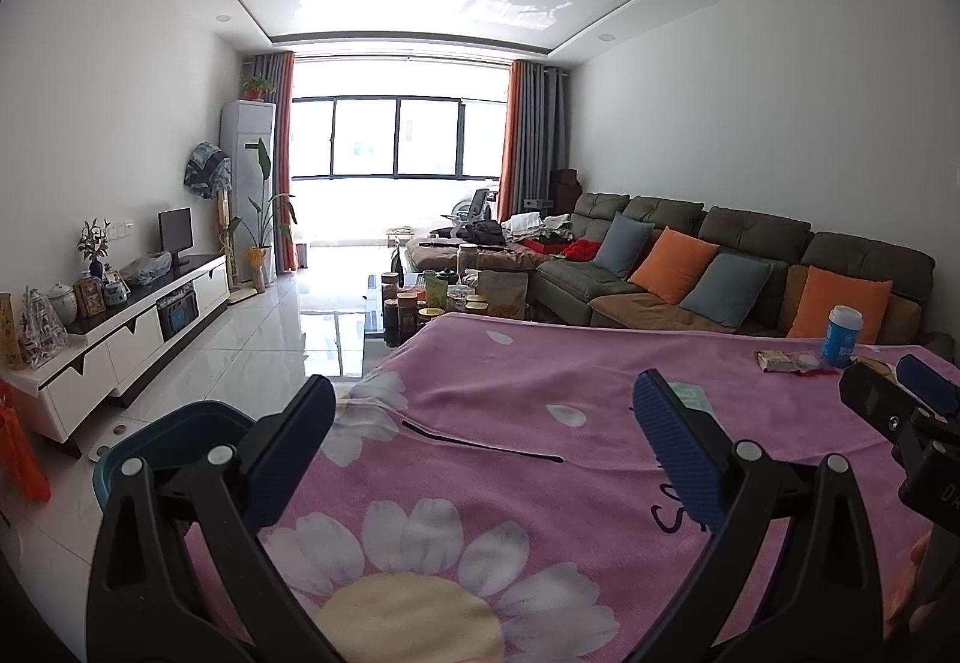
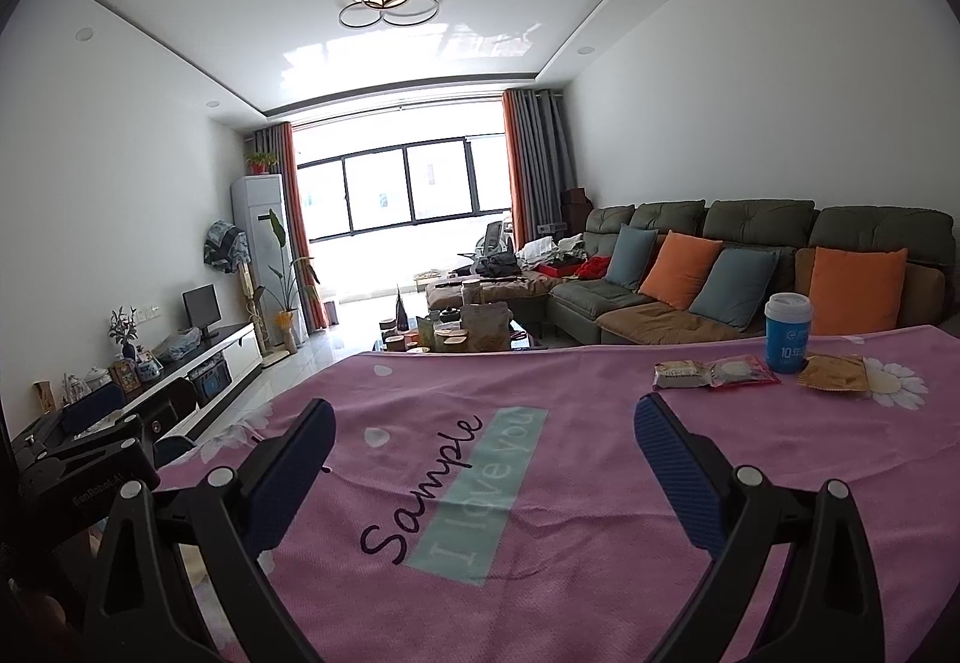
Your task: Collect trash
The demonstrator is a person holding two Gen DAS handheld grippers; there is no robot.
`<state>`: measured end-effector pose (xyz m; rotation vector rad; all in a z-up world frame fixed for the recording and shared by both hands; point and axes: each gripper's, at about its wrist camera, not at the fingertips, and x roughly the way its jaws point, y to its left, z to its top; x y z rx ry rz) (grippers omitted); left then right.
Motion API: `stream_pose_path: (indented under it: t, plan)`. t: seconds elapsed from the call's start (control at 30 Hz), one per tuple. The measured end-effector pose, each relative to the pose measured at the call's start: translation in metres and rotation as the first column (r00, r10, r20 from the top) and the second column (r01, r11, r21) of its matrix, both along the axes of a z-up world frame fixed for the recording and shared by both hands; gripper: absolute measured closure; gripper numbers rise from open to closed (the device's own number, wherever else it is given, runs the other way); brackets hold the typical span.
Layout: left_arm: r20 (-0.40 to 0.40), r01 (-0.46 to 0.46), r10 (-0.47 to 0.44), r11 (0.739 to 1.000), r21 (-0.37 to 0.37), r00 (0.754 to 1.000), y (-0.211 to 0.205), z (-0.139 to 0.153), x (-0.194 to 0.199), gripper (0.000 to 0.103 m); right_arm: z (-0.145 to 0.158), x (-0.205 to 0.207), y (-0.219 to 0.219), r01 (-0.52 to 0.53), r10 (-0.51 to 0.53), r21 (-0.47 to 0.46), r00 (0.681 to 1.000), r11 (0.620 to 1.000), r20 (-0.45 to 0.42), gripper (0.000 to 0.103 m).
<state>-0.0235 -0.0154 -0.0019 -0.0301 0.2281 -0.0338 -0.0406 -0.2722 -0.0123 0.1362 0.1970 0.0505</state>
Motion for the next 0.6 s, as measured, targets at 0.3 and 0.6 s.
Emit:
stream_pose_path:
  t: [0.3,0.6]
  plan:
    - [0.004,-0.002,0.002,1.000,0.000,1.000,0.0004,0.0004,0.0012,0.005,0.0002,-0.0001,-0.0004,0.004,-0.004,-0.002,1.000,1.000,-0.001,0.007]
    - [0.007,-0.007,0.007,1.000,0.005,1.000,-0.0015,0.0016,0.0010,0.005,0.0007,-0.0009,0.0000,0.007,-0.007,-0.004,1.000,1.000,0.001,0.007]
